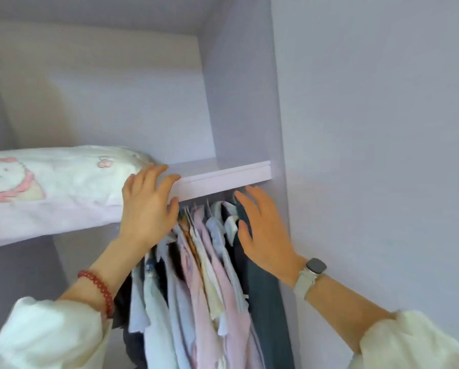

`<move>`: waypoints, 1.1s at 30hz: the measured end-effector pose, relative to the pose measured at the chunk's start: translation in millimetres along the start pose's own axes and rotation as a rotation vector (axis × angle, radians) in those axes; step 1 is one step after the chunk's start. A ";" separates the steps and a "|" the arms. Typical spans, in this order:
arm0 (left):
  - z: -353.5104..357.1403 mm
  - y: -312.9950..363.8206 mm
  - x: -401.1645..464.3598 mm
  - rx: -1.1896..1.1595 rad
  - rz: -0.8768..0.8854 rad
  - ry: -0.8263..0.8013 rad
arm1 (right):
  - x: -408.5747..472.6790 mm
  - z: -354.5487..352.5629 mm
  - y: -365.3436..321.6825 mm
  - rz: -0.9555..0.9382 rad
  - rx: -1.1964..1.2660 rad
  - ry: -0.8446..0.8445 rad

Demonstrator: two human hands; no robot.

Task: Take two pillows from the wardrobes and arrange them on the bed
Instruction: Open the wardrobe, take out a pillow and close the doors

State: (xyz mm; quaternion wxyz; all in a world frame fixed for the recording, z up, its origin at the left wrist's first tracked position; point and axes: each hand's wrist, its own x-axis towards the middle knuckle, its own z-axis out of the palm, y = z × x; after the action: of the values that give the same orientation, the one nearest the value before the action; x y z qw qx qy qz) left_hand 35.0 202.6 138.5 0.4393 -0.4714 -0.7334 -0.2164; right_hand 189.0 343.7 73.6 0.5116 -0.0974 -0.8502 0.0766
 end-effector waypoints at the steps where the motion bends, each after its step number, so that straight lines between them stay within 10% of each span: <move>1: -11.7 -28.2 -2.7 0.096 -0.009 -0.012 | 17.5 15.7 -11.1 -0.053 0.022 -0.048; 7: -67.3 -156.2 -17.2 0.453 -0.097 -0.157 | 112.0 99.7 -78.8 -0.368 -0.011 -0.262; 13: -72.2 -202.9 -7.7 0.578 -0.084 0.076 | 154.9 141.7 -115.6 -0.346 -0.018 -0.098; 33: -93.9 -7.2 -156.5 0.313 0.012 -0.005 | -39.9 4.6 -65.7 -0.466 0.005 -0.257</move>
State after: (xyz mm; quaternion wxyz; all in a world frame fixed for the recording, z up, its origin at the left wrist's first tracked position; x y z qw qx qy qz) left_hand 96.5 52.1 55.3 0.5071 -0.4020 -0.7564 -0.0955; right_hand 197.5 270.1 52.4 0.4034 0.1126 -0.9076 -0.0294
